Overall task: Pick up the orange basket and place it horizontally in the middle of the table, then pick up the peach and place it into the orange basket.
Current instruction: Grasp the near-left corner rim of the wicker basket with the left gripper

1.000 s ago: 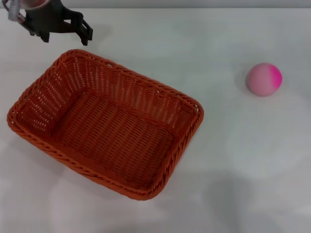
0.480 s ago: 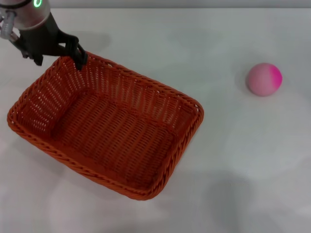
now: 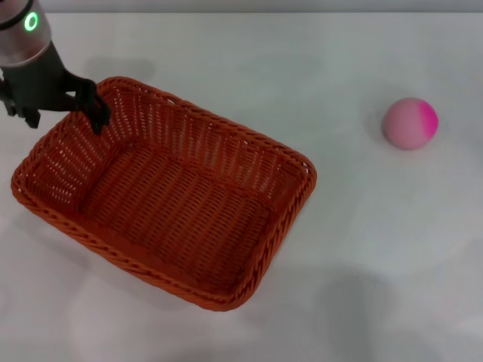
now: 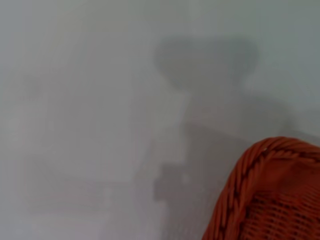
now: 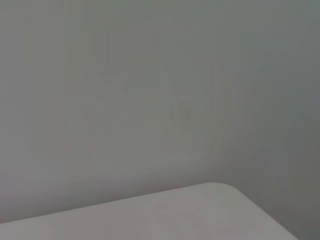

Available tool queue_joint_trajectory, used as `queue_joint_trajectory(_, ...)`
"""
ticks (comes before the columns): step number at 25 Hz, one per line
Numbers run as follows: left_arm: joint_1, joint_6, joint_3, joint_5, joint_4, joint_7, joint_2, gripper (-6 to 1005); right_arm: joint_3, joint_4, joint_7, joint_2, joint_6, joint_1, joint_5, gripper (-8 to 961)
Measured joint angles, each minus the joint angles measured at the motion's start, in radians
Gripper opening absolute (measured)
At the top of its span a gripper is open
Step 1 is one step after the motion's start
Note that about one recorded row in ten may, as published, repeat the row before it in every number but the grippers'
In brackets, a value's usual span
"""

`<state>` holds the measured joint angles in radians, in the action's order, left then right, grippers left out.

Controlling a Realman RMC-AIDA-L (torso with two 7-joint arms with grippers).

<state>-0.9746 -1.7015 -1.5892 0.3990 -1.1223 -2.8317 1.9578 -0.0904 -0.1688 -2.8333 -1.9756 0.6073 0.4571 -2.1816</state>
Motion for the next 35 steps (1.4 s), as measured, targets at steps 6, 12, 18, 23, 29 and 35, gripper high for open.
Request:
queue_joint_trajectory(6,0.024,0.006,0.013,0.008,0.004,0.000,-0.006,811,0.000,-0.002,0.000,0.000,-0.001,0.000,-0.001,856)
queue_joint_trajectory(12,0.042,0.028,0.028,0.008,0.007,-0.001,-0.004,803,0.000,-0.001,0.000,-0.001,-0.001,0.006,-0.001,855)
queue_joint_trajectory(18,0.070,0.059,0.034,0.008,0.016,-0.001,-0.006,795,0.000,0.000,0.000,-0.002,-0.001,0.006,-0.001,855)
queue_joint_trajectory(23,0.080,0.094,0.058,0.009,0.050,-0.002,-0.007,788,0.000,0.000,0.000,-0.004,-0.001,0.006,-0.001,855)
queue_joint_trajectory(29,0.093,0.144,0.077,0.003,0.061,-0.002,-0.008,781,0.000,0.000,0.000,-0.006,-0.001,0.007,-0.001,855)
queue_joint_trajectory(35,0.095,0.182,0.087,0.003,0.061,-0.002,-0.008,773,0.000,0.000,0.001,-0.009,-0.001,0.008,-0.001,855)
